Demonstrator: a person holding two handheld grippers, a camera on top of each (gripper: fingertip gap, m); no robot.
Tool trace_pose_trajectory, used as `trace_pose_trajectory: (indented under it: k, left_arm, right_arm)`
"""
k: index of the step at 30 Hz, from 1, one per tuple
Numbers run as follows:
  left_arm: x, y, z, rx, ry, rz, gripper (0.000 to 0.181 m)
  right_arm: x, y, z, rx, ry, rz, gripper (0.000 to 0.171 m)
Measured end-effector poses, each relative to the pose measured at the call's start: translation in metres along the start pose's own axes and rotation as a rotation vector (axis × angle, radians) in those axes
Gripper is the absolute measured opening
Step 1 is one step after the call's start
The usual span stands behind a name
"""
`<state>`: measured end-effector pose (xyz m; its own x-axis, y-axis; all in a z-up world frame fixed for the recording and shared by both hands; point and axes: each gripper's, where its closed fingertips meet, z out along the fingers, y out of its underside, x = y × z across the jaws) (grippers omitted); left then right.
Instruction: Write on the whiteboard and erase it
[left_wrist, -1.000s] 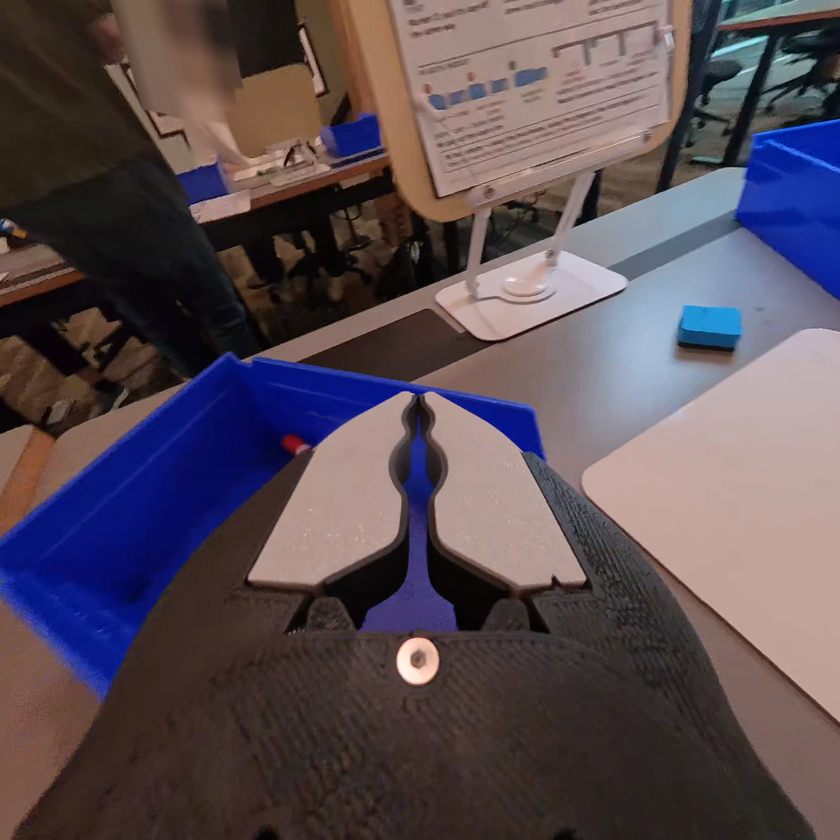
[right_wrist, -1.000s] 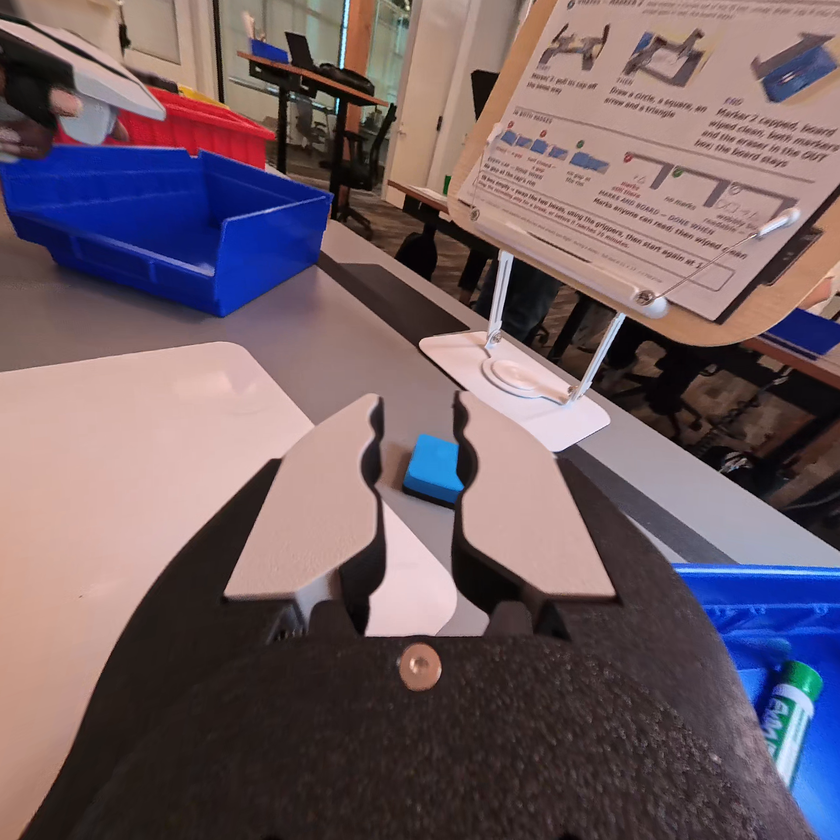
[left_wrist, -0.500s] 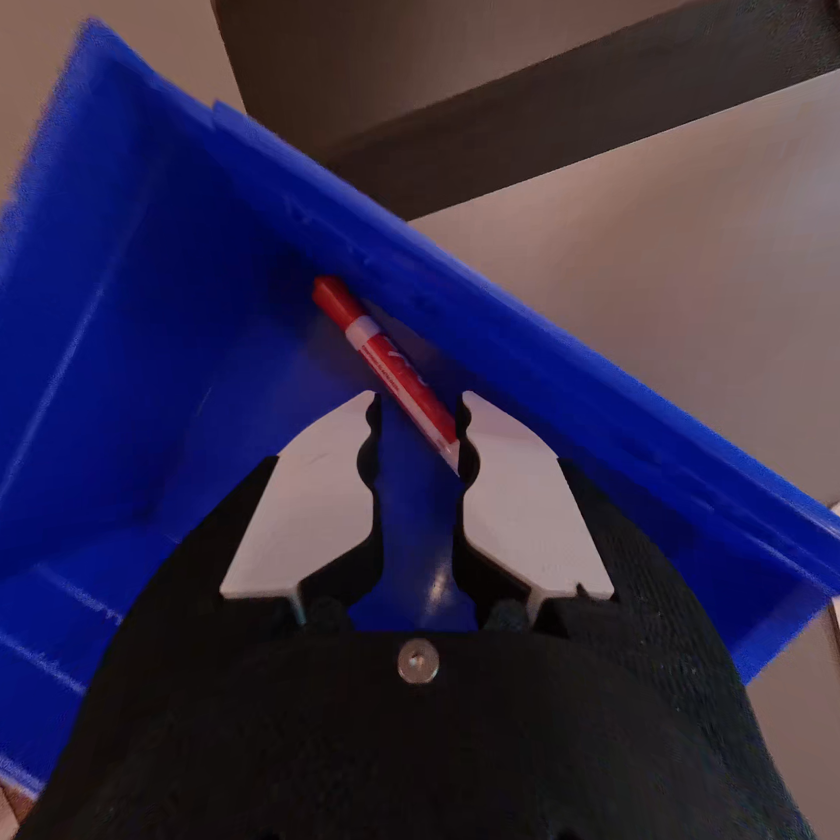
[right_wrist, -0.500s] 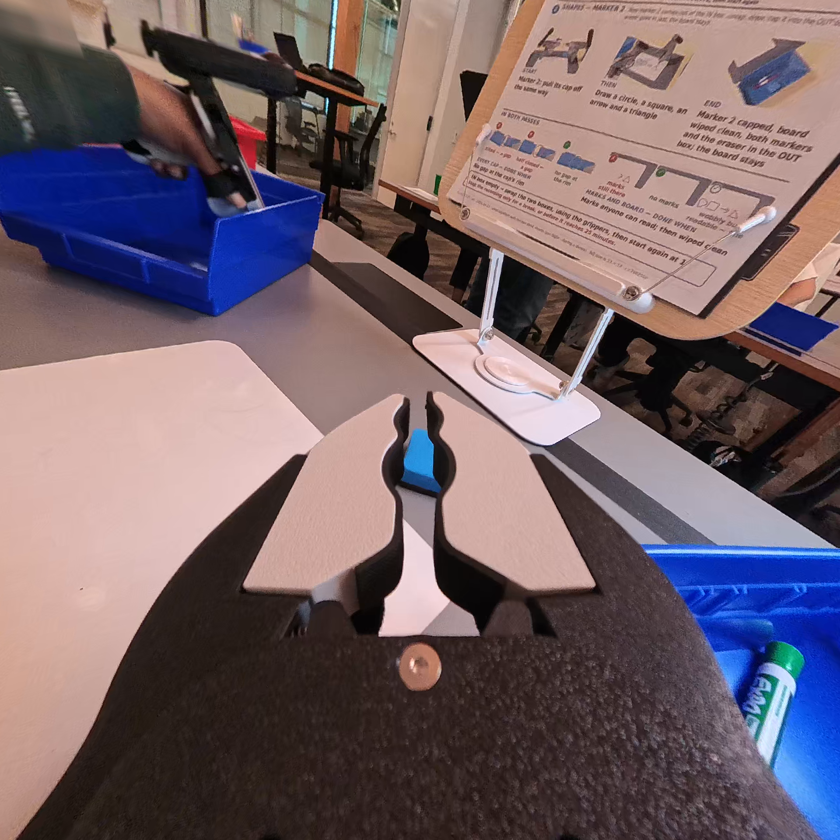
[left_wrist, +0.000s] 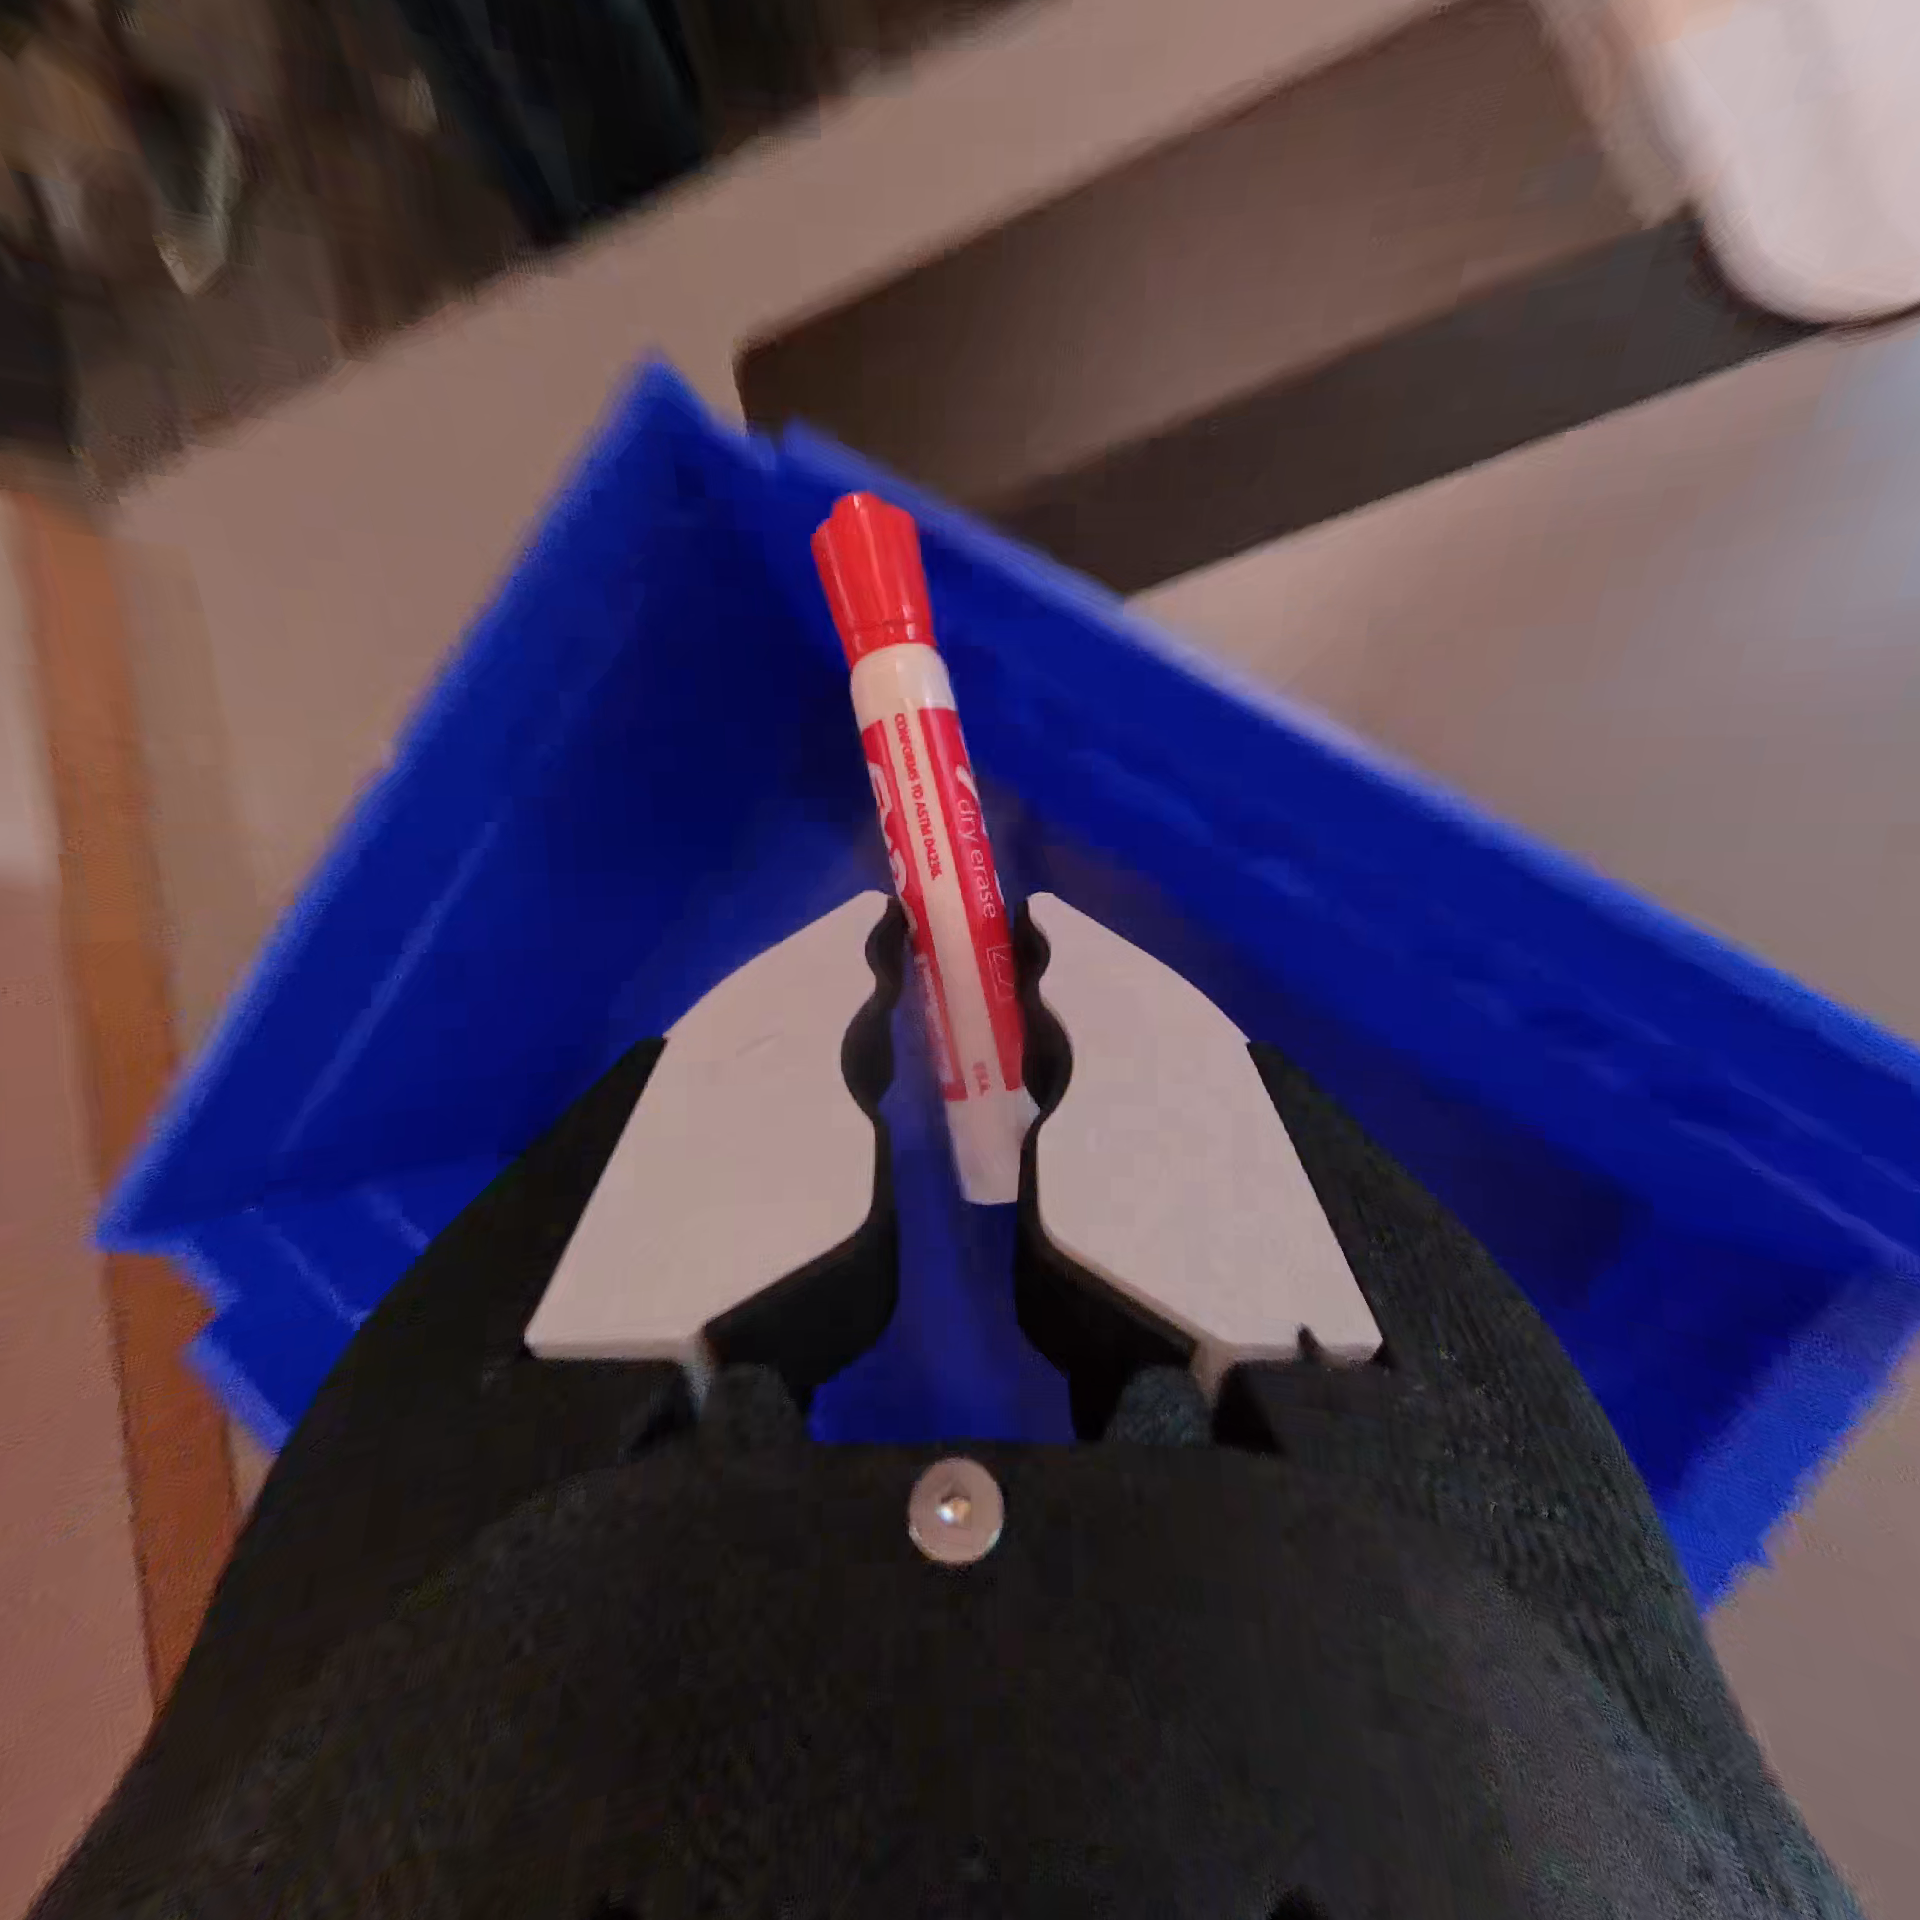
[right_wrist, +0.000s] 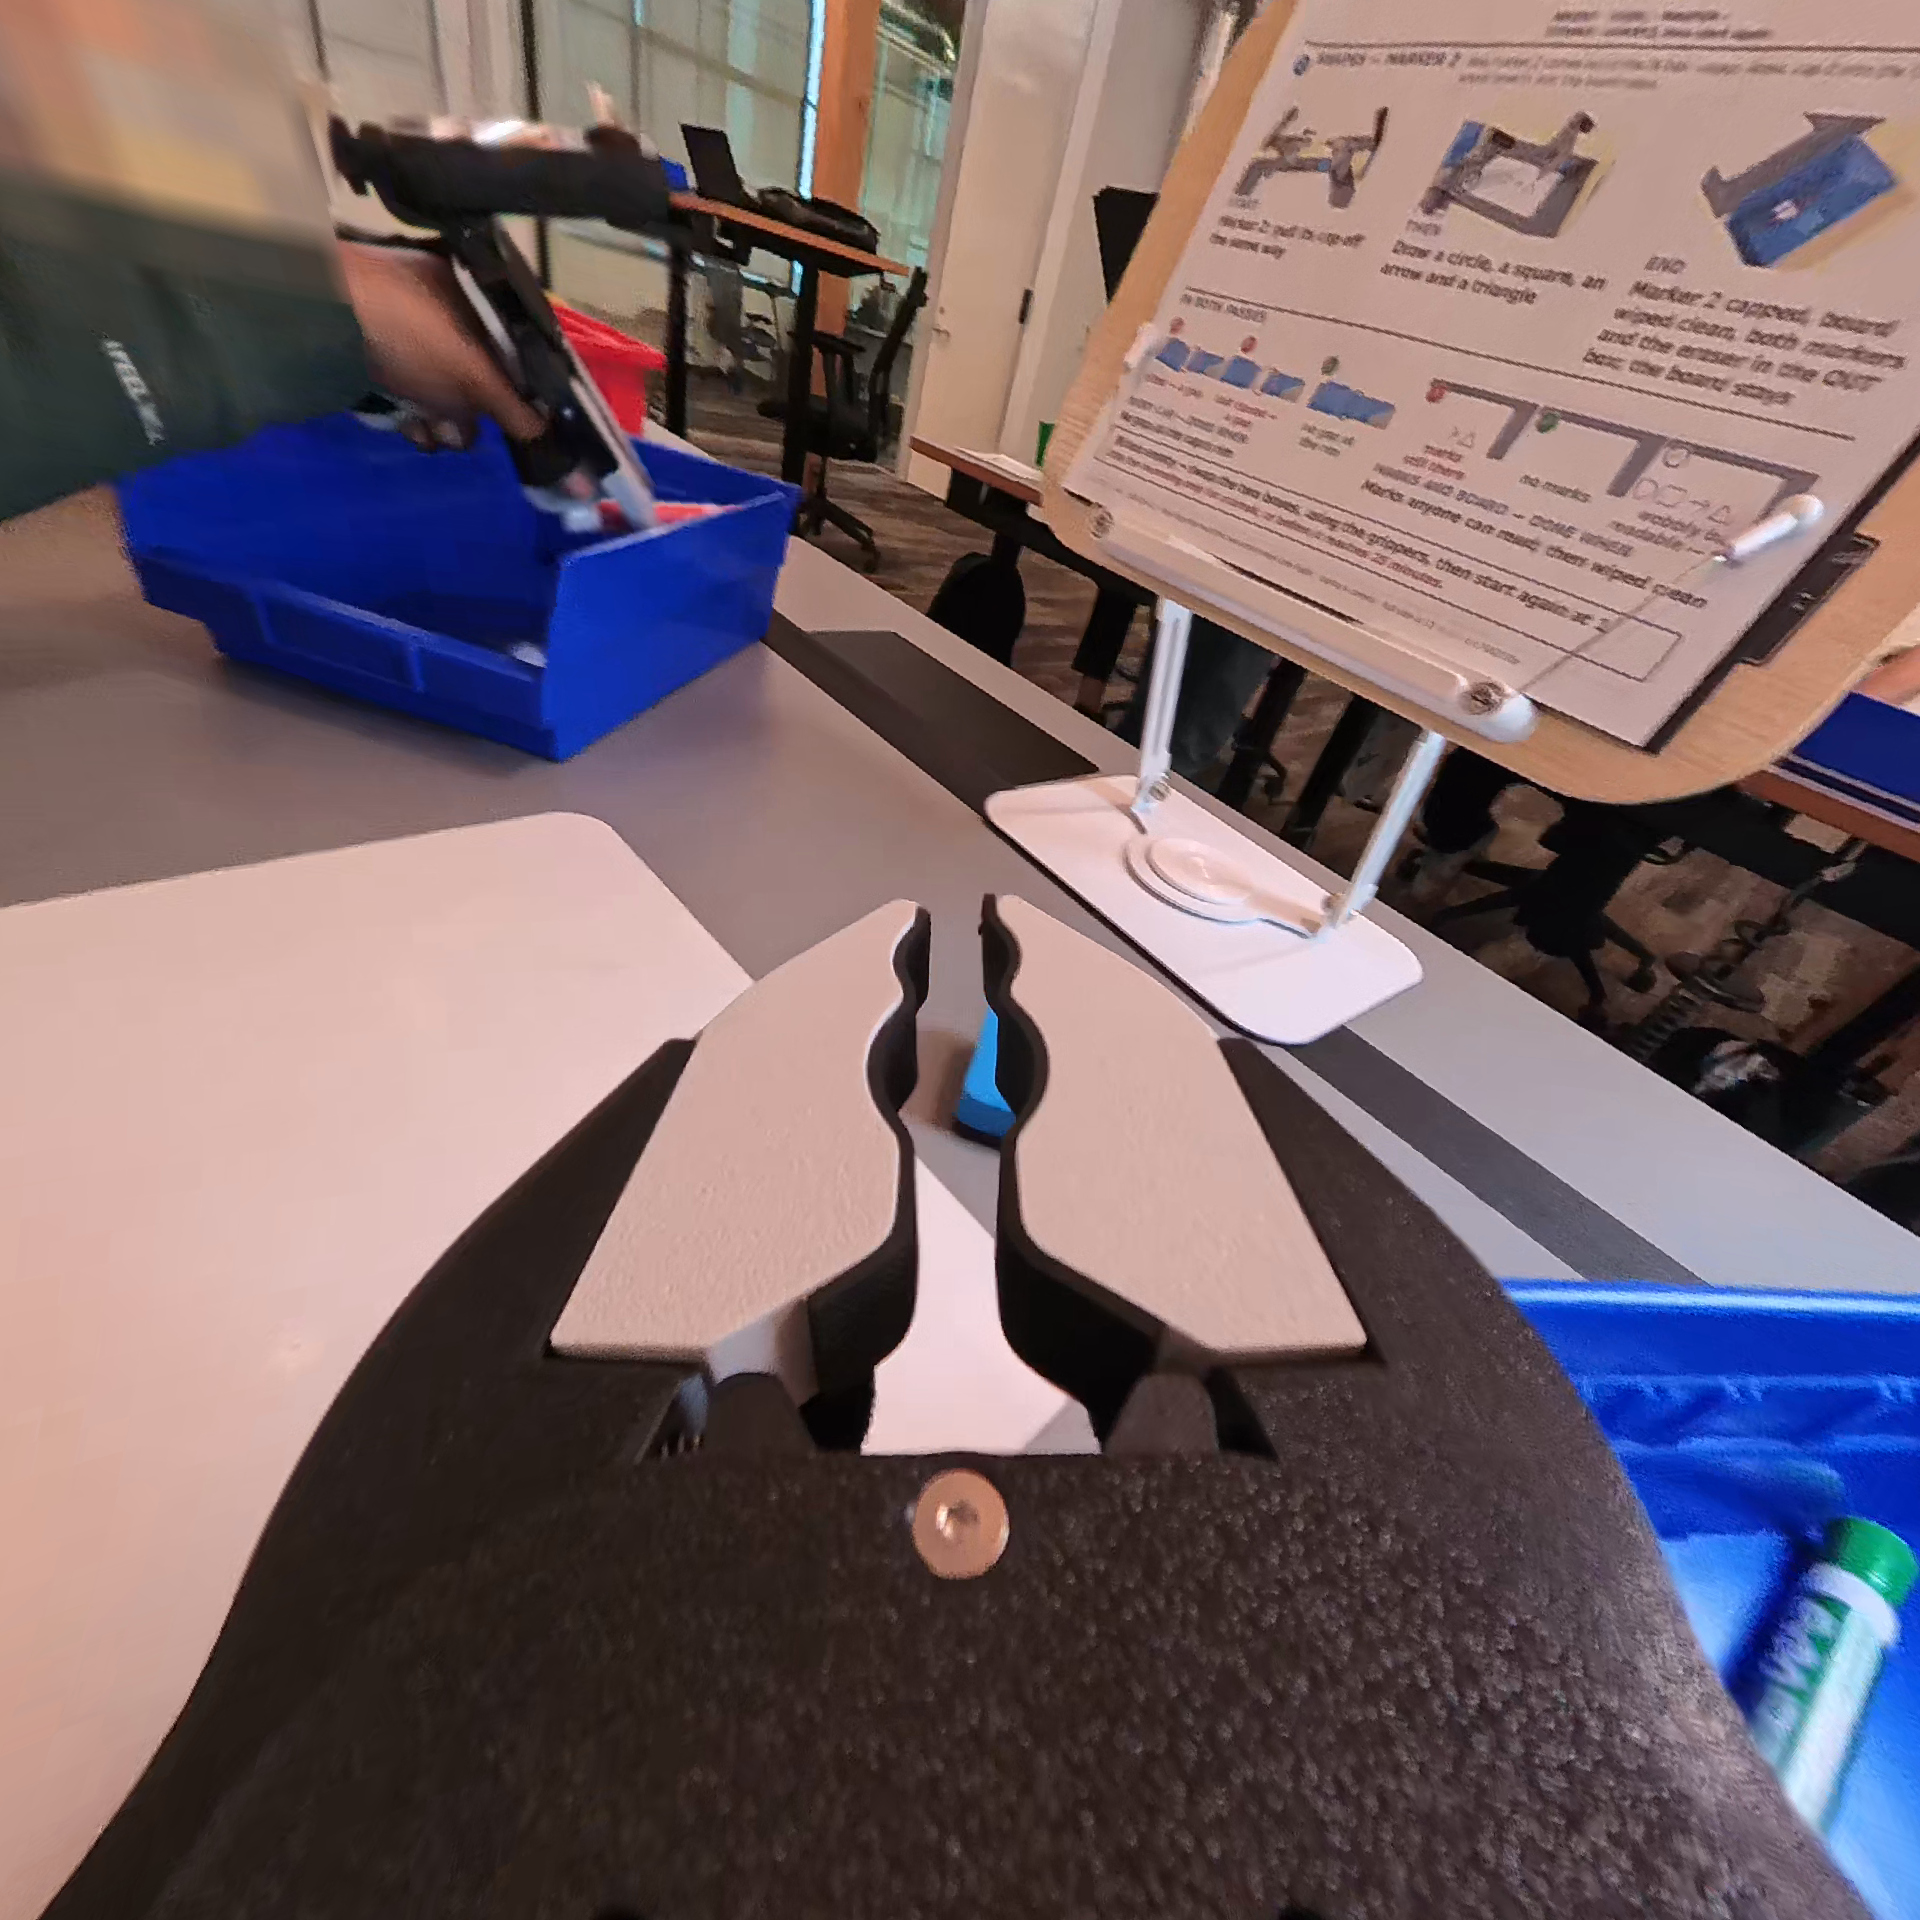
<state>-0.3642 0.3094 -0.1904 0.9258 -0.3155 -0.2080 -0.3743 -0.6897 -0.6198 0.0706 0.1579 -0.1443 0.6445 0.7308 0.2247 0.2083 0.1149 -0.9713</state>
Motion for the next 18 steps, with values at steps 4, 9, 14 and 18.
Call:
trace_pose_trajectory:
  k: [4, 9, 14, 18]
  left_arm:
    - [0.052, -0.051, -0.076, 0.356, 0.12, 0.093, 0.019]
    - [0.193, -0.085, -0.18, 0.843, 0.861, -0.12, 0.019]
    - [0.287, -0.075, -0.209, 0.921, 1.328, -0.454, 0.019]
    - [0.339, -0.068, -0.203, 0.873, 1.47, -0.568, 0.019]
  right_arm:
    - [-0.025, -0.013, 0.006, 0.047, -0.086, 0.048, 0.013]
    - [-0.059, -0.039, 0.013, 0.107, -0.154, 0.07, 0.024]
    - [-0.087, -0.059, 0.018, 0.112, -0.089, -0.077, 0.043]
    - [-0.099, -0.067, 0.024, 0.081, 0.013, -0.213, 0.059]
